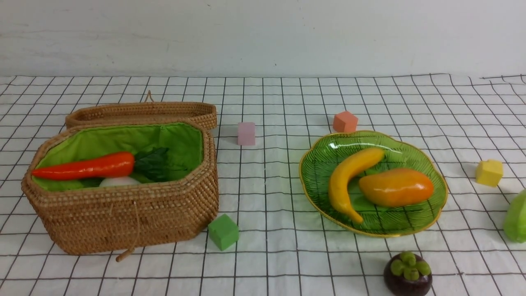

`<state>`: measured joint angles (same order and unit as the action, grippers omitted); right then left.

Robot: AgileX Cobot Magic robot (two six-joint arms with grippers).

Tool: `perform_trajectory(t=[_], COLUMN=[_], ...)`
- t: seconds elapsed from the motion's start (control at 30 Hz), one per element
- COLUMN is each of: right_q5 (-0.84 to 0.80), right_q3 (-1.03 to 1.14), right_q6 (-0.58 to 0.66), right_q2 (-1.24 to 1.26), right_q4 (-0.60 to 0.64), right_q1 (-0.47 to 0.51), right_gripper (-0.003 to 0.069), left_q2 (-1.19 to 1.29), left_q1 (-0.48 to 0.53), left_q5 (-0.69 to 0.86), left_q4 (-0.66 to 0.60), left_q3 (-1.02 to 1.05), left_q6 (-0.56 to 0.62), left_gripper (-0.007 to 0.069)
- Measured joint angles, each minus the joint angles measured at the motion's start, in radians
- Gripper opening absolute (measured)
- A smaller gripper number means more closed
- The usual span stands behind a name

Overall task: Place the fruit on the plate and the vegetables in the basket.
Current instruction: Take a chayote with your right arm and place it on the basket on the left.

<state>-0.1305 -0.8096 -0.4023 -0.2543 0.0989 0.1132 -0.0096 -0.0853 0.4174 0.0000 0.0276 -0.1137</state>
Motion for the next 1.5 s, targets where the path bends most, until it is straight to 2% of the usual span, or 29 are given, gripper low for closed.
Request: perform_trajectory(t=[0.1,0.23,0.3,0.4,0.57,0.67,0.8,0.83,0.9,0.93,0.97,1.13,1.27,1.3,1.47,1.5], right_q5=[-0.193,-0.296,-0.333,-0.464,-0.62,-0.738,-0.801,-0.803,-0.81,-0.81,-0.818,-0.83,-0.838,-0.836,-0.85,-0.85], right_q3=[-0.124,-0.113,-0.084,-0.045,-0.092,-0.218,-0.371,-0.379,-0.478,-0.485,-0.547,-0.65,-0.681,-0.685,-0.687,-0.69], right_q6=[0.071,0.092,0.069,-0.053,-0.156,-0.215,-0.286,-0.288,-0.298,-0.298,-0.299,-0.286,-0.24,-0.235,-0.159,-0.112], right_q2=[-0.168,-0.312,-0.375,-0.532,-0.773,-1.005,-1.252,-1.264,-1.424,-1.435,-1.536,-1.723,-1.814,-1.808,-1.685,-1.617], right_q4=[-0.146,-0.225,-0.224,-0.2,-0.216,-0.232,-0.23,-0.23,-0.233,-0.234,-0.245,-0.25,-0.193,-0.18,-0.107,-0.038], right_q1=[0.0,0.0,0.0,0.0,0.0,0.0,0.028,0.028,0.058,0.06,0.072,0.088,0.089,0.089,0.089,0.086], right_gripper=[0.0245,0.0245,0.0245,0.0245,0.0269,0.0355,0.0519,0.0528,0.0636,0.0636,0.0671,0.0664,0.0512,0.0445,0.0454,0.0454], left_q2=[0.0,0.0,0.0,0.0,0.0,0.0,0.0,0.0,0.0,0.0,0.0,0.0,0.0,0.0,0.0,0.0], left_q1=[0.0,0.0,0.0,0.0,0.0,0.0,0.0,0.0,0.0,0.0,0.0,0.0,0.0,0.0,0.0,0.0], left_q5=[0.0,0.0,0.0,0.0,0.0,0.0,0.0,0.0,0.0,0.0,0.0,0.0,0.0,0.0,0.0,0.0], left_q4=[0.0,0.0,0.0,0.0,0.0,0.0,0.0,0.0,0.0,0.0,0.0,0.0,0.0,0.0,0.0,0.0], left_q3=[0.0,0.0,0.0,0.0,0.0,0.0,0.0,0.0,0.0,0.0,0.0,0.0,0.0,0.0,0.0,0.0], left_q6=[0.0,0.0,0.0,0.0,0.0,0.0,0.0,0.0,0.0,0.0,0.0,0.0,0.0,0.0,0.0,0.0], left_gripper=[0.0057,0.006,0.0061,0.006,0.0064,0.0071,0.0072,0.0073,0.0076,0.0076,0.0078,0.0082,0.0082,0.0082,0.0082,0.0082])
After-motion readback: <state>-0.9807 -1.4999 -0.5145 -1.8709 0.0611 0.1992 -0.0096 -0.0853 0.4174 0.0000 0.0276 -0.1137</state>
